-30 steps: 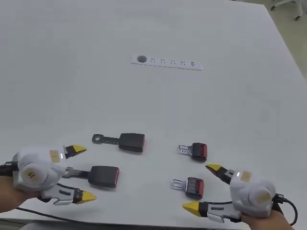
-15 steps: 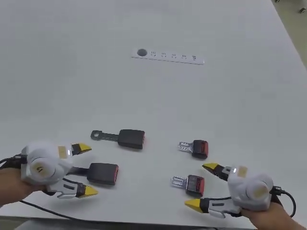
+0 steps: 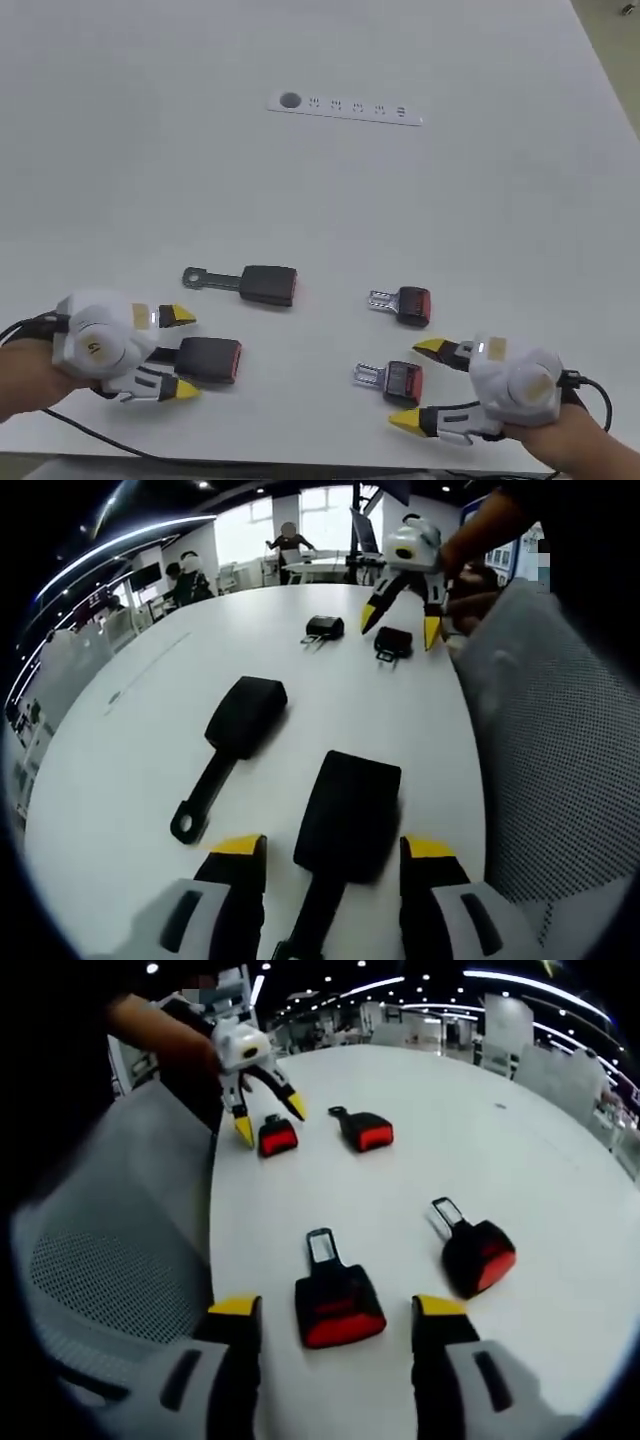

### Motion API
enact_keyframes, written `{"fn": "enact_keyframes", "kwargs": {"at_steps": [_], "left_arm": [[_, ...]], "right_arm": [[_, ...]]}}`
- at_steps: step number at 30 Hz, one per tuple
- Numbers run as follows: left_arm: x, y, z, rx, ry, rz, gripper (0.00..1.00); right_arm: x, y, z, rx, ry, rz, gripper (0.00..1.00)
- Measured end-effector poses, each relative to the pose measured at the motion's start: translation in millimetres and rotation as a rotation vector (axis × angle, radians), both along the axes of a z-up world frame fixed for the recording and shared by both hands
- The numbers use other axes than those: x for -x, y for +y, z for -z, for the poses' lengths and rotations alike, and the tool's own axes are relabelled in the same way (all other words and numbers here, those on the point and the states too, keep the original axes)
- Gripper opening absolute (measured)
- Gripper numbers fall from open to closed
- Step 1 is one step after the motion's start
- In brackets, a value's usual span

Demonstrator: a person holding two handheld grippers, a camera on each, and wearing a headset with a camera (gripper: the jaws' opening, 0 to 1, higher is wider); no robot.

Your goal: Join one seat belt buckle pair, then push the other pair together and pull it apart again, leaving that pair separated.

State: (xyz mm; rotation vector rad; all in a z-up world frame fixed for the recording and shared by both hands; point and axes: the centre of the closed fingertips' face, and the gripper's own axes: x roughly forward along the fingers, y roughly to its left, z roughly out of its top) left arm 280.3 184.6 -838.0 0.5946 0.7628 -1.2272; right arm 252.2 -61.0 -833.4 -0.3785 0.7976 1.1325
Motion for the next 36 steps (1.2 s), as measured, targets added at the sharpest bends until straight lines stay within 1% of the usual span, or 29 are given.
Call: {"fn": "enact_keyframes", "kwargs": {"at_steps": [2, 6, 7, 8, 11, 13, 15, 17, 20, 22, 24, 29, 36], "left_arm": [[0.7, -0.7, 0.8, 0.003, 0.008, 0.004, 0.54], [1.6, -0.4, 3.2, -0.007, 0.009, 0.016, 0.51], [2.5, 0.0, 4.4, -0.013, 0.009, 0.029, 0.50], [2.6, -1.0, 3.9, -0.007, 0.012, 0.029, 0.49], [2.6, -1.9, 4.5, -0.009, 0.012, 0.042, 0.48], [3.9, -2.6, 4.5, -0.008, 0.021, 0.048, 0.46], [4.5, -3.8, 4.3, -0.010, 0.019, 0.058, 0.43], [4.7, -4.5, 4.4, -0.011, 0.020, 0.065, 0.40], [3.9, -5.4, 3.9, -0.013, 0.019, 0.064, 0.38], [3.5, -5.4, 4.0, -0.014, 0.020, 0.066, 0.38], [3.7, -5.5, 3.9, -0.015, 0.019, 0.071, 0.38], [3.8, -5.5, 3.9, -0.022, 0.016, 0.081, 0.37], [3.7, -5.6, 3.6, -0.030, 0.020, 0.075, 0.37]], "right_arm": [[0.0, -0.1, 0.4, 0.004, 0.000, -0.011, 0.60], [0.0, 0.3, 1.3, 0.016, -0.001, -0.033, 0.59], [0.6, 0.1, 2.0, 0.022, -0.001, -0.041, 0.58], [1.0, 0.2, 2.3, 0.023, 0.000, -0.046, 0.57], [2.1, -0.8, 4.2, 0.033, 0.007, -0.058, 0.55], [2.7, -1.3, 5.2, 0.040, 0.005, -0.071, 0.51], [3.9, -2.3, 6.3, 0.053, 0.004, -0.086, 0.46], [5.1, -2.6, 7.6, 0.058, 0.008, -0.092, 0.45], [4.2, -3.4, 8.0, 0.065, 0.001, -0.103, 0.41], [3.5, -3.6, 7.9, 0.065, 0.004, -0.103, 0.40], [1.7, -5.2, 8.3, 0.074, -0.007, -0.113, 0.37], [0.4, -4.6, 8.6, 0.074, -0.011, -0.145, 0.36], [-0.6, -5.7, 8.4, 0.070, -0.011, -0.201, 0.35]]}}
